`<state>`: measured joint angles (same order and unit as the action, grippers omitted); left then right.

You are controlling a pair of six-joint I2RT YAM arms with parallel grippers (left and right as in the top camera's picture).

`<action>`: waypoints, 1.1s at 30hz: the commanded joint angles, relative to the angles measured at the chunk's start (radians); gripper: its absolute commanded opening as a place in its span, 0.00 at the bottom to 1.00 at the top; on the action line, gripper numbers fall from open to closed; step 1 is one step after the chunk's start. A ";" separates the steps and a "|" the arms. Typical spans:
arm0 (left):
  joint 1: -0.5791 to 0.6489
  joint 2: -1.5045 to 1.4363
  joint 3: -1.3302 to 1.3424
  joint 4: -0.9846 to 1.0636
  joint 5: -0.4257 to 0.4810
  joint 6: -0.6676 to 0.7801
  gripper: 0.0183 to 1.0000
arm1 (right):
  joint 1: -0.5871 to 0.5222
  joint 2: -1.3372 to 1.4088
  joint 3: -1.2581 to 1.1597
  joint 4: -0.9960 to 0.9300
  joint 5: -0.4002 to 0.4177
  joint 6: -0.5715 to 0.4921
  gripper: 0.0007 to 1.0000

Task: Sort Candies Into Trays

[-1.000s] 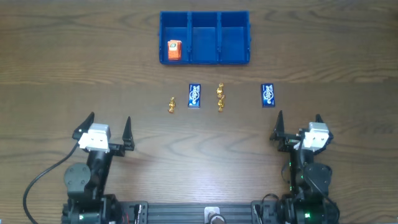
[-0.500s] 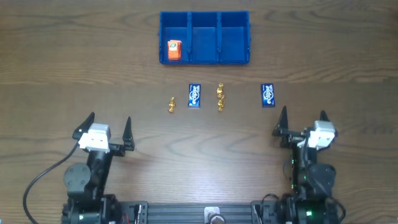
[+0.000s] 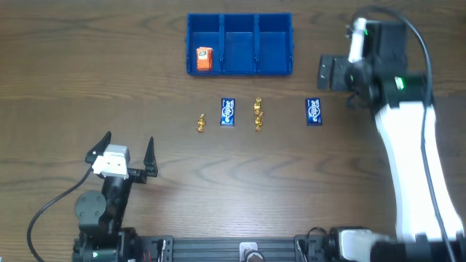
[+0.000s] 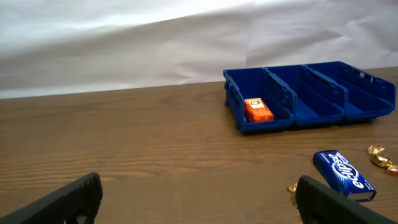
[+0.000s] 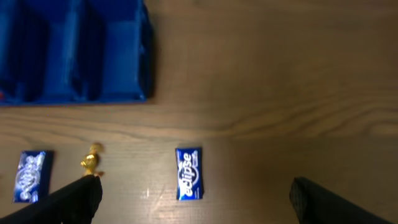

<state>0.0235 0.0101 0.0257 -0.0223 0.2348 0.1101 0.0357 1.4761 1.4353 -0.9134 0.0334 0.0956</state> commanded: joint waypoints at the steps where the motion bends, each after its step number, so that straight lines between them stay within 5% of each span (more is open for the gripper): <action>1: 0.002 -0.006 -0.021 -0.031 0.021 0.018 1.00 | -0.002 0.211 0.064 -0.074 -0.002 0.005 1.00; 14: 0.002 -0.006 -0.021 -0.031 0.021 0.018 1.00 | 0.055 0.589 0.064 -0.103 -0.003 0.035 1.00; 27: 0.002 -0.006 -0.021 -0.031 0.021 0.018 1.00 | 0.055 0.614 0.010 -0.060 -0.013 0.046 0.92; 30: 0.002 -0.006 -0.021 -0.031 0.021 0.018 1.00 | 0.054 0.614 -0.018 -0.037 -0.013 0.046 0.86; 33: 0.002 -0.006 -0.021 -0.031 0.021 0.018 1.00 | 0.054 0.614 -0.021 -0.031 -0.013 0.046 0.66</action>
<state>0.0235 0.0101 0.0257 -0.0227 0.2344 0.1104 0.0872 2.0861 1.4376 -0.9520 0.0032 0.1352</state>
